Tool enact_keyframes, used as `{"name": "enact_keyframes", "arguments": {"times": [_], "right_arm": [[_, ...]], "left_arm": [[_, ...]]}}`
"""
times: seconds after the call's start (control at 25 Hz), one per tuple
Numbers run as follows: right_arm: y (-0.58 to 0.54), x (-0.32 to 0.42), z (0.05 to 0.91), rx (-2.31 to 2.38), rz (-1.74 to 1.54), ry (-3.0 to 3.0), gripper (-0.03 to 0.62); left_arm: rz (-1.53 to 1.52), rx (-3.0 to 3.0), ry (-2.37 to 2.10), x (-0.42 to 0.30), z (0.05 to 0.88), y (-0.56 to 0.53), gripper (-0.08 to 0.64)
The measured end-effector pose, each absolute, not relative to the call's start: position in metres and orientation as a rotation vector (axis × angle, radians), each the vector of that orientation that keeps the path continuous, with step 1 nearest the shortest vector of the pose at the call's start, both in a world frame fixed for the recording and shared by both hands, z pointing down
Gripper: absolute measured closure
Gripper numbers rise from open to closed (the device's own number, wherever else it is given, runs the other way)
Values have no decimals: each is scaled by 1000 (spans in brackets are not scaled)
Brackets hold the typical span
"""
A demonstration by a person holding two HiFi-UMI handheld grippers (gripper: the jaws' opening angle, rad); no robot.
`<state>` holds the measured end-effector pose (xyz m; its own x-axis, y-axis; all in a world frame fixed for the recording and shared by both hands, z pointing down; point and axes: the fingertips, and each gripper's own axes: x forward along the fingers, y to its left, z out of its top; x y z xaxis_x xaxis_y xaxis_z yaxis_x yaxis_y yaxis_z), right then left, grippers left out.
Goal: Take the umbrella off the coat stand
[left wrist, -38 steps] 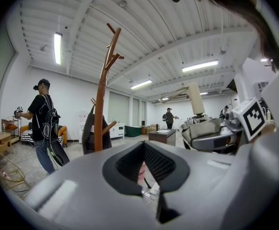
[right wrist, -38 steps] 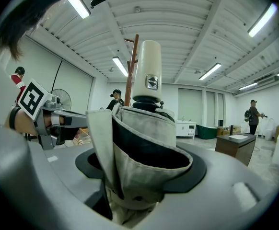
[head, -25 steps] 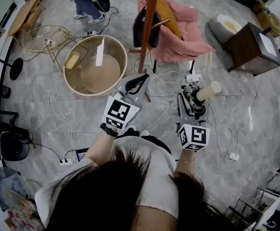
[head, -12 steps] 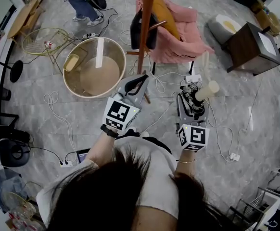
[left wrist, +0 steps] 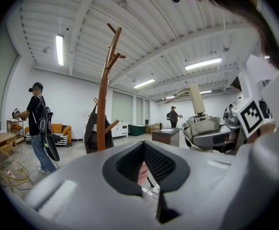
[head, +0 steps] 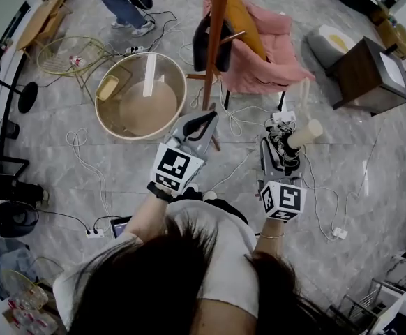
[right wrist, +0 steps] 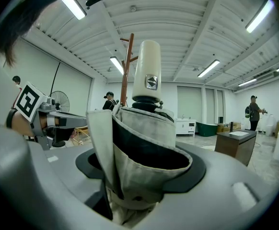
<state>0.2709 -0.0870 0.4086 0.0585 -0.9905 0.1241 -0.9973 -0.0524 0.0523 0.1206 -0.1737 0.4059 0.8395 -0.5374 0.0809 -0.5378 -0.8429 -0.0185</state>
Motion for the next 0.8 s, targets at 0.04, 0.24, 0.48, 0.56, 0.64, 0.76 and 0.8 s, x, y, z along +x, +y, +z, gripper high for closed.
{"name": "enact_keyframes", "arguments": {"times": [0.04, 0.24, 0.48, 0.56, 0.64, 0.76, 0.8], "right_arm": [[-86, 272, 409, 2192, 88, -2076, 291], [-88, 273, 412, 2206, 126, -2132, 290], [-99, 257, 419, 2154, 123, -2164, 290], [-103, 251, 420, 2144, 129, -2164, 291], [-108, 247, 419, 2141, 122, -2159, 291], [-117, 242, 410, 2155, 93, -2149, 291], [-119, 241, 408, 2162, 82, -2148, 291]], "left_arm": [[136, 3005, -888, 120, 407, -173, 502], [170, 2982, -950, 106, 412, -172, 502], [159, 2965, -1002, 85, 415, -179, 502], [154, 2969, -988, 82, 412, -182, 502], [153, 2977, -967, 82, 409, -188, 502], [134, 2996, -940, 84, 399, -199, 502], [125, 3004, -932, 84, 396, -201, 502]]}}
